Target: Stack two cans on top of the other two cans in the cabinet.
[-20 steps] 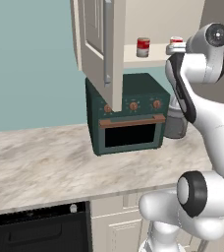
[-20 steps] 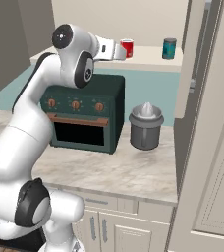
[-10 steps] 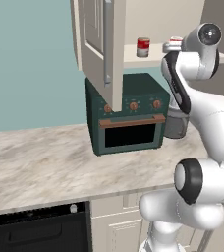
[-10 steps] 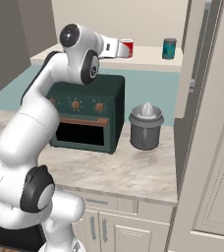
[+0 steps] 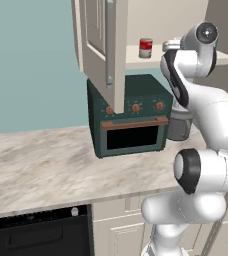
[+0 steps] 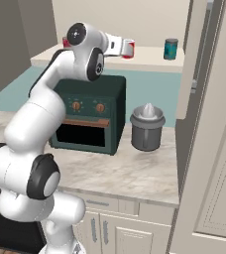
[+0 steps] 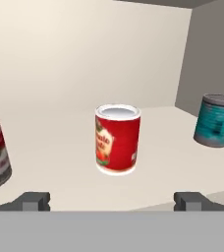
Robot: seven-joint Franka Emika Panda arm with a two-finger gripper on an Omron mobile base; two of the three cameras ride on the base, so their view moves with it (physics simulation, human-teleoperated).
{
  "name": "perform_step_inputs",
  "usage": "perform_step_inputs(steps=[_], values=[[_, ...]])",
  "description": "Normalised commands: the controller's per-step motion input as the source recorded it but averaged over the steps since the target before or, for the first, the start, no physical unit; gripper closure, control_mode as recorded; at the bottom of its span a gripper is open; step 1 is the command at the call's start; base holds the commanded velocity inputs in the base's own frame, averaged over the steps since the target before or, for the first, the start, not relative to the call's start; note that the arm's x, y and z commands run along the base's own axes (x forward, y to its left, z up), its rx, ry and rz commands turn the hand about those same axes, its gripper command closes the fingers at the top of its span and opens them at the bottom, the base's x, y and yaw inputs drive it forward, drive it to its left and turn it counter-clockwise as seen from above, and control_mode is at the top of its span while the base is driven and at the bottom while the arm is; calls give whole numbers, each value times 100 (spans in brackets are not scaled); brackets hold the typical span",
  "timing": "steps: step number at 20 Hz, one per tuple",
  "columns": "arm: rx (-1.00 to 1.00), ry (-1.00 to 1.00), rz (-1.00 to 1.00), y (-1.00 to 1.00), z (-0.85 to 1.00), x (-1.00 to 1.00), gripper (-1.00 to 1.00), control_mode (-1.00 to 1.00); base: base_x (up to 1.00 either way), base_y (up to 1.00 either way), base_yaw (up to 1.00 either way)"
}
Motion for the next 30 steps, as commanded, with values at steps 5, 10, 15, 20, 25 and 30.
perform_step_inputs(steps=[5, 10, 15, 20, 25, 30], values=[[2, 0, 0, -16, 0, 24, -100, -100, 0, 0, 0], [0, 0, 0, -11, 0, 25, -100, -100, 0, 0, 0], [0, 0, 0, -2, 0, 23, -100, -100, 0, 0, 0], [0, 0, 0, -1, 0, 23, -100, -100, 0, 0, 0], [0, 0, 0, -4, 0, 10, -100, -100, 0, 0, 0], [0, 0, 0, -1, -6, 0, -100, -100, 0, 0, 0]])
